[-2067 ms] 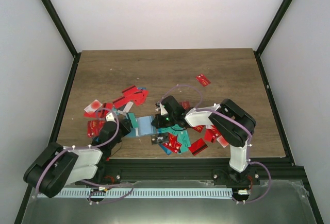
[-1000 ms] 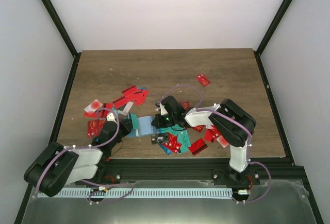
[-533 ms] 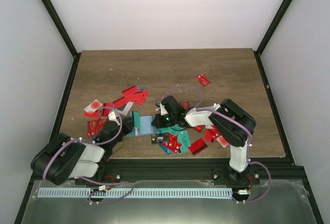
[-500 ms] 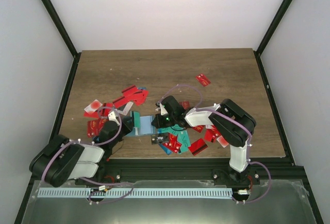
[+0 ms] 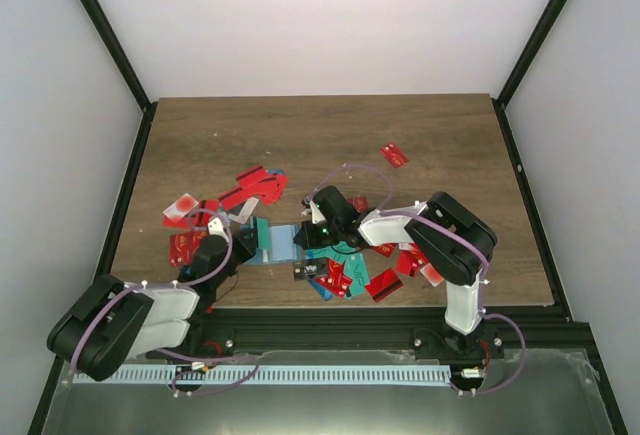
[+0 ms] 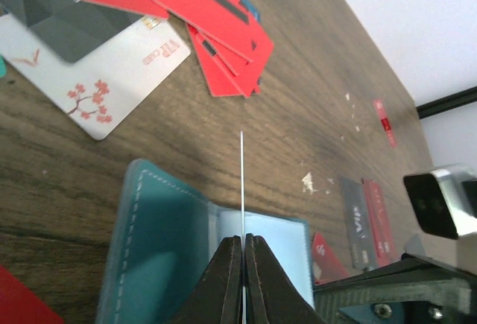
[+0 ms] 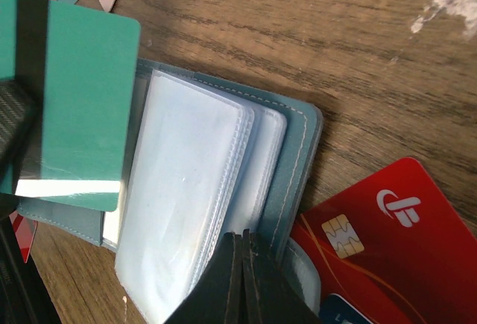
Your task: Put the credit cards into the card holder
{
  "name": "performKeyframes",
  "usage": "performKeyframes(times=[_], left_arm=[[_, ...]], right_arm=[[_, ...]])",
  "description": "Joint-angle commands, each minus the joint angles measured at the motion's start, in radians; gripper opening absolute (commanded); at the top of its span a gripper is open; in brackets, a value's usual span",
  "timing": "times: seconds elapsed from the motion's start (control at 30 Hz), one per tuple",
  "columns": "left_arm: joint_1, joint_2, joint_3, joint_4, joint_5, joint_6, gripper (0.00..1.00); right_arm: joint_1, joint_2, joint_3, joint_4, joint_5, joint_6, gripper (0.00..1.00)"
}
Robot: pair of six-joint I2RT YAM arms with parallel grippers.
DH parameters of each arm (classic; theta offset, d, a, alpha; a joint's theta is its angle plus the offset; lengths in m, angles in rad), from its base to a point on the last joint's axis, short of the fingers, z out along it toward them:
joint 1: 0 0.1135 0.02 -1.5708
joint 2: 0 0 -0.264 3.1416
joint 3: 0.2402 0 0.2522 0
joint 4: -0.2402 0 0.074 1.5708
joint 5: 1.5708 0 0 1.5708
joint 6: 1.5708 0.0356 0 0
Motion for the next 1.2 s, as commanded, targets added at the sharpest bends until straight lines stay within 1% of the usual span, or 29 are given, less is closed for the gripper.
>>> performKeyframes(times=[0.0,0.53,0.8,1.07,1.17], left_arm=[[-0.002,0.052,-0.021,0.069,-0.003,0.014,0.04],[-0.003,0.21,-0.019,0.229,0.051,-0.02,0.04],[-0.008,0.279,-0.043,0.305,0.059,-0.039,0.04],[-0.014,0.393,-0.071,0.454,0.091,-0.073,0.04],[-0.017,0.414,-0.083,0.471,0.093,-0.088,0.04]], right_arm=[[0.007,0.05,-0.035,-0.107,0.032,-0.003,0.01],[0.007,0.046,-0.046,-0.104,0.036,-0.002,0.01],[0.007,0.047,-0.047,-0.104,0.038,0.0,0.01],[0.007,0.047,-0.049,-0.103,0.043,0.001,0.01],[0.007,0.049,-0.046,-0.11,0.047,0.003,0.01]])
